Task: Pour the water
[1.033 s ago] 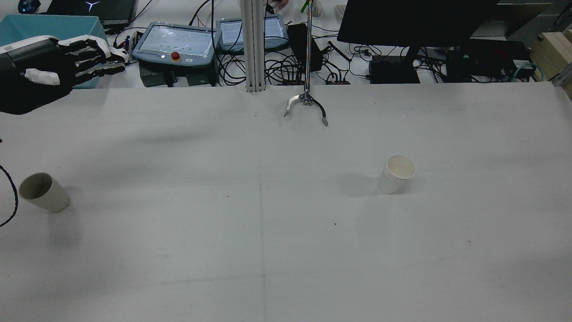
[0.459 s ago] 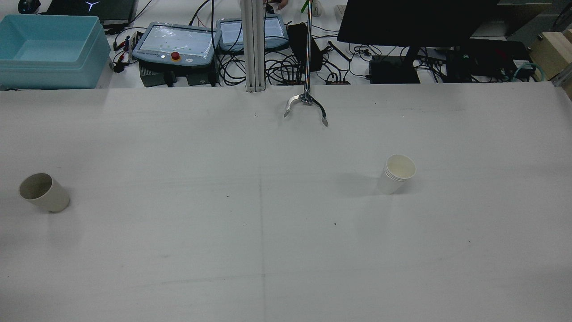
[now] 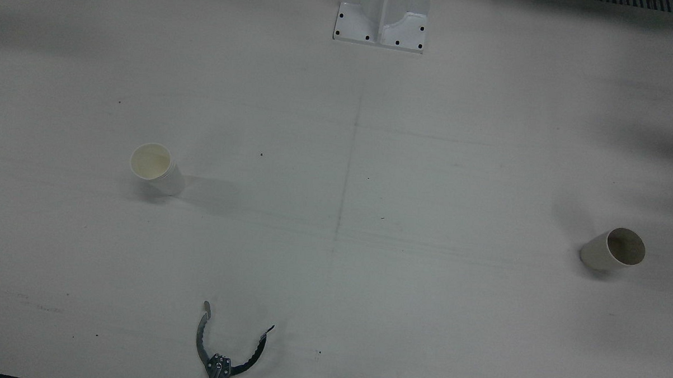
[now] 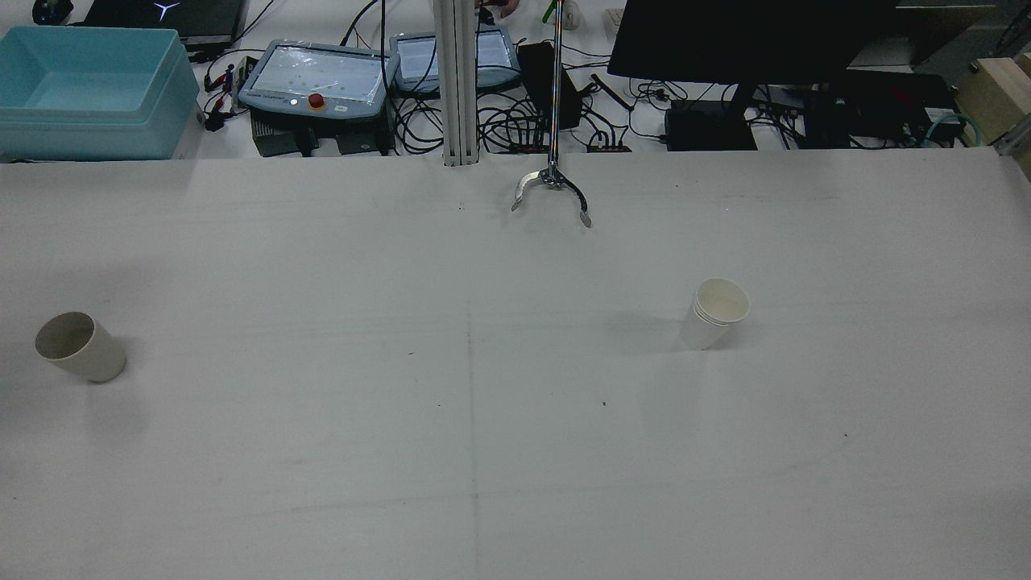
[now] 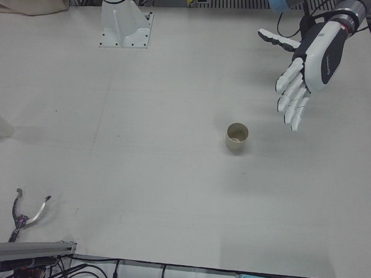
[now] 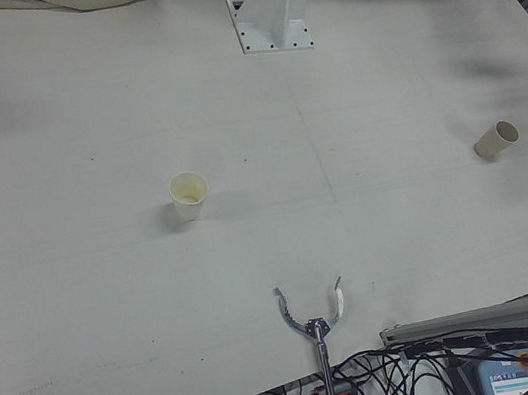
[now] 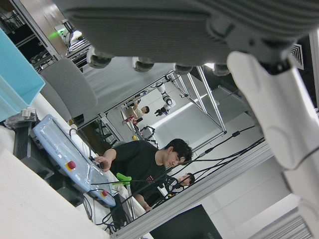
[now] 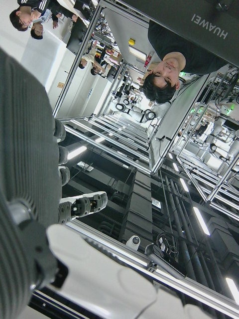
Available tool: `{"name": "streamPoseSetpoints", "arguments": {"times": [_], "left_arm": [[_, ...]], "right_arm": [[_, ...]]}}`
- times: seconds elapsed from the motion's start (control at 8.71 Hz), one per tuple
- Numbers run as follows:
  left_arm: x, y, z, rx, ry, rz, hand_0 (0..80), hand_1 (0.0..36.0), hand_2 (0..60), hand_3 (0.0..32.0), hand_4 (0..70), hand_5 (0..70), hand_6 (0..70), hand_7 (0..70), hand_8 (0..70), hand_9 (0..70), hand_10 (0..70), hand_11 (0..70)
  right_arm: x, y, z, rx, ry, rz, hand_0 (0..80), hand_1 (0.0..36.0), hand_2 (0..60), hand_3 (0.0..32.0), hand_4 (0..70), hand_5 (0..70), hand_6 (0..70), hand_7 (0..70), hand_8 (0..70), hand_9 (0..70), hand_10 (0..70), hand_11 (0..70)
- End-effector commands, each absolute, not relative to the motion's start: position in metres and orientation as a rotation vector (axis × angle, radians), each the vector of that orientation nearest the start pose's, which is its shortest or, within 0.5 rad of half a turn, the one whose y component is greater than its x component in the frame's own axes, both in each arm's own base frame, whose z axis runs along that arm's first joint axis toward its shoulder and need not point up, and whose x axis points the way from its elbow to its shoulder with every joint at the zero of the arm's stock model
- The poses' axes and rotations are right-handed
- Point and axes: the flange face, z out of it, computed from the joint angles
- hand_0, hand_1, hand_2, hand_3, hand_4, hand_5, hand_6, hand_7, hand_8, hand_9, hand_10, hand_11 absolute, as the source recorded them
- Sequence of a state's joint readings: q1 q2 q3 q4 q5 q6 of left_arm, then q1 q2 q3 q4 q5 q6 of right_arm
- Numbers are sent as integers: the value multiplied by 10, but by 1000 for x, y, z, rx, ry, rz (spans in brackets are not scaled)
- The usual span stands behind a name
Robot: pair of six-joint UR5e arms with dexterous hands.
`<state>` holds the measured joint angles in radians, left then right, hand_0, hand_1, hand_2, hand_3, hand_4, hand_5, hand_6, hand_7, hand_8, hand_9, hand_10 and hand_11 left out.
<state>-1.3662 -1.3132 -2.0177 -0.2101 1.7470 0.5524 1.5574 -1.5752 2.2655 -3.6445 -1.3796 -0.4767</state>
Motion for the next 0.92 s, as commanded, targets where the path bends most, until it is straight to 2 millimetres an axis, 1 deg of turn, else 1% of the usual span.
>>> {"name": "streamPoseSetpoints", "arguments": {"times": [0.0,0.11,0.23,0.34,0.46,0.57,0.69,0.8], "left_arm": [[-2,-414,657,194,2157,-1304,463,55,0,8,92,0,0,0,0,0,0,0],[7,-412,676,180,2142,-1301,459,50,0,0,97,0,0,0,0,0,0,1],[7,-410,700,188,2130,-1335,460,48,0,4,98,0,0,0,0,0,0,2],[10,-404,727,186,2116,-1331,463,50,0,22,95,9,0,0,0,0,0,3],[10,-397,751,186,2093,-1342,456,38,0,22,95,13,0,0,0,0,0,2],[11,-396,772,198,2082,-1375,457,37,0,34,96,18,0,0,0,0,0,4],[19,-406,778,198,2096,-1396,456,37,0,40,97,18,0,0,0,0,0,8],[22,-428,750,148,2210,-1426,458,37,0,30,94,54,0,0,0,0,1,13]], "right_arm": [[144,-413,421,-775,2434,-2119,461,73,0,0,69,68,0,11,0,0,0,0],[144,-413,422,-775,2431,-2123,460,71,0,0,71,61,0,11,0,0,0,0],[142,-414,428,-775,2422,-2144,459,68,0,0,75,65,1,18,0,0,0,0],[142,-414,429,-796,2420,-2153,459,68,0,0,77,65,4,25,0,0,0,0],[142,-415,431,-796,2418,-2157,459,68,0,0,78,68,6,29,0,0,0,0],[140,-415,432,-799,2419,-2164,456,68,0,0,79,65,10,34,0,0,0,2],[136,-418,434,-797,2422,-2174,457,67,0,0,80,63,10,32,0,0,0,1],[135,-419,435,-798,2425,-2178,458,67,0,0,81,62,13,37,0,0,0,5]]}}
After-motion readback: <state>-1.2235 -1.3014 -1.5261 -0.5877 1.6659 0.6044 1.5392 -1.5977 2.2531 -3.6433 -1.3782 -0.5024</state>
